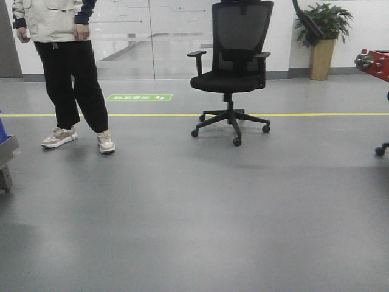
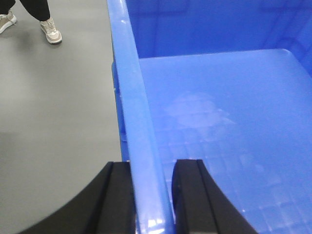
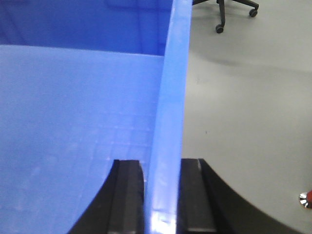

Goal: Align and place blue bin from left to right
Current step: 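Drive across the floor carrying the blue bin in both grippers, then drive up to the second rack and face its upper shelf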

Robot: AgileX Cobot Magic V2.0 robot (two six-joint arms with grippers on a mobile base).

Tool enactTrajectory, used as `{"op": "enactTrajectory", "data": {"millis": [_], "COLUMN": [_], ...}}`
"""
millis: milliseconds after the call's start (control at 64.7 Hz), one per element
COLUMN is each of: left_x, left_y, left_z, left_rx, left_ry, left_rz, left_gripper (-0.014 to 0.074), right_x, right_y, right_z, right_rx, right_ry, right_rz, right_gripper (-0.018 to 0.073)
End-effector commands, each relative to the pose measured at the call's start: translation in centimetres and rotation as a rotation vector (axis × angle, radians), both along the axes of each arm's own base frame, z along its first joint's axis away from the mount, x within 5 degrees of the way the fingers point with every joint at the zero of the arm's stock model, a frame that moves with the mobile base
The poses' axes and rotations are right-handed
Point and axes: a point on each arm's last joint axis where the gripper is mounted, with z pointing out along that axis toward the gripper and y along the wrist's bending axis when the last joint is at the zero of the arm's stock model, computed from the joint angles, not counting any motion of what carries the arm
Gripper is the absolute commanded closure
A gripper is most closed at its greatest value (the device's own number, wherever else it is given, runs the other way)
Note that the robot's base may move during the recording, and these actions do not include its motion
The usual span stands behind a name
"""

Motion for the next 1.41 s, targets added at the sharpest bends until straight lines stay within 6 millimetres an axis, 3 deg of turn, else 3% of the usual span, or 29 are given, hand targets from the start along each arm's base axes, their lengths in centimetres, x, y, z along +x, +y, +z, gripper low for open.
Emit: {"op": "enactTrajectory", "data": {"millis": [0,1390], "left_x": [-0.8,-0.8], "left_y": [-0.31,-0.31], "left_z": [2.06,2.06], "left_rx": [-0.022,-0.022], "left_ry": [-0.134,-0.134], "left_rz": [-0.03,-0.03], "left_gripper": [0.0613,0.0613], "right_x": [-0.51,-0.51], "right_y": [-0.13,-0.13], "right_z": [2.6,2.6], "right_rx": [0.013,0.013], "right_ry": [-0.194,-0.194], "right_rz": [0.04,0.04], "right_gripper": [0.0629,0.0629]}}
